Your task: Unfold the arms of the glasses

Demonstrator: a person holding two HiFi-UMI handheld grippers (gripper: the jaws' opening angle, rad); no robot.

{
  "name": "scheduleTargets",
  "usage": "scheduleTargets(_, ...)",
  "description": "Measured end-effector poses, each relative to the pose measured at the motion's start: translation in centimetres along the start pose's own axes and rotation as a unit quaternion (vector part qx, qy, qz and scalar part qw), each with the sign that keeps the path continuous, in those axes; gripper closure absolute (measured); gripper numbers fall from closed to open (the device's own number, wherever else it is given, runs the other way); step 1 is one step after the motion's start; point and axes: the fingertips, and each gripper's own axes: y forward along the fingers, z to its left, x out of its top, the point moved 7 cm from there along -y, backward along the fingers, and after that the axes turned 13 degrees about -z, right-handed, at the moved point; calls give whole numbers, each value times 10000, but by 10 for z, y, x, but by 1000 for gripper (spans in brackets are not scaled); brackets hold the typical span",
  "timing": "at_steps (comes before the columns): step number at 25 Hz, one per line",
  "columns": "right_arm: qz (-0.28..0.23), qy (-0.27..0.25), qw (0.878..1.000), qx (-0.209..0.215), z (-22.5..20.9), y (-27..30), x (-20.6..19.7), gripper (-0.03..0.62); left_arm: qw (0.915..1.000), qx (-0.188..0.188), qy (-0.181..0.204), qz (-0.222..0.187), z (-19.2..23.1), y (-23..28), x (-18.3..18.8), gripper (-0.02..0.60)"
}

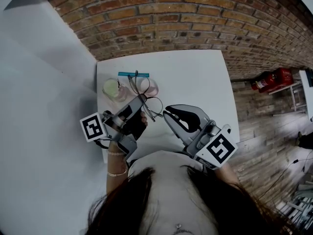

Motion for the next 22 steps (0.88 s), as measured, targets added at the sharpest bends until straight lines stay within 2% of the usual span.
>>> scheduleTargets(7, 63, 69, 9998, 184, 5, 2, -4, 531, 10000, -19, -18, -76, -1, -1, 3, 558)
scheduleTargets(22, 197, -126, 9992, 318, 10, 7, -14, 533, 9994, -163, -288, -95, -3, 2, 2, 558)
